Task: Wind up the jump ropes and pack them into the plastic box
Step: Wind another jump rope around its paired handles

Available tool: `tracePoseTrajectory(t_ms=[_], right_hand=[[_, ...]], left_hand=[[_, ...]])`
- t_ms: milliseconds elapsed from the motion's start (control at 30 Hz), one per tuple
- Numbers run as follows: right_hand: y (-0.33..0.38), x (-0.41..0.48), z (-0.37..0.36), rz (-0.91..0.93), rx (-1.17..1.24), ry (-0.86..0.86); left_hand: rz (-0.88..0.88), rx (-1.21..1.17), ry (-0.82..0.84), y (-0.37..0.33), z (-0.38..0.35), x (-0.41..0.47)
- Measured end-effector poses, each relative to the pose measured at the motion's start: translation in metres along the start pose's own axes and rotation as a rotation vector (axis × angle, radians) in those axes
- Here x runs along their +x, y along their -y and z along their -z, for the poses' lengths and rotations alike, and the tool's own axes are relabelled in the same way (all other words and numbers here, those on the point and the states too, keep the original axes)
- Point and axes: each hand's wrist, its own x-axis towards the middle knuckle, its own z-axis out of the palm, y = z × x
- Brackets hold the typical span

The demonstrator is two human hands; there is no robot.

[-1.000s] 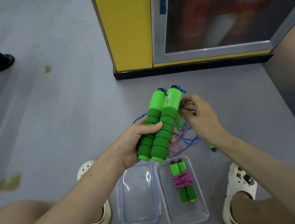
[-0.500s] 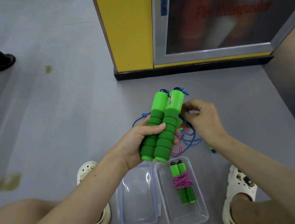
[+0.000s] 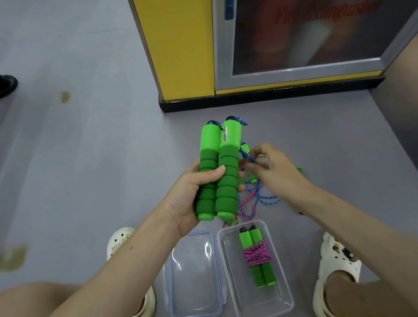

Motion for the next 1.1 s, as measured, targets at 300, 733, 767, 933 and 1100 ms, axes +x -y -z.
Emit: tracePoseTrajectory(t_ms=[300,733,767,933,1100], right_hand=[[-0.006,0.001,0.007,-0.072,0.154,-0.161],[-0.002,-0.007,0.001,0.128,-0.125,-0.156],[-0.004,-0.006,0.001,0.135,-0.143,-0.155],[-0.009,-0.004,-0.008,0.099,-0.148,-0.093],[-0.005,-0.007,-0.013,0.088,-0.146,-0.001]], left_hand=[[0.002,0.033,-0.023,-0.002,-0.002,-0.002],[-0.049,0.013,-0.041,-0.006,0.002,0.0],[-0.052,0.016,-0.043,-0.006,0.002,0.0],[-0.073,0.035,-0.107,-0.005,0.003,0.003],[-0.131,0.159,-0.248,0.005,0.003,0.008]])
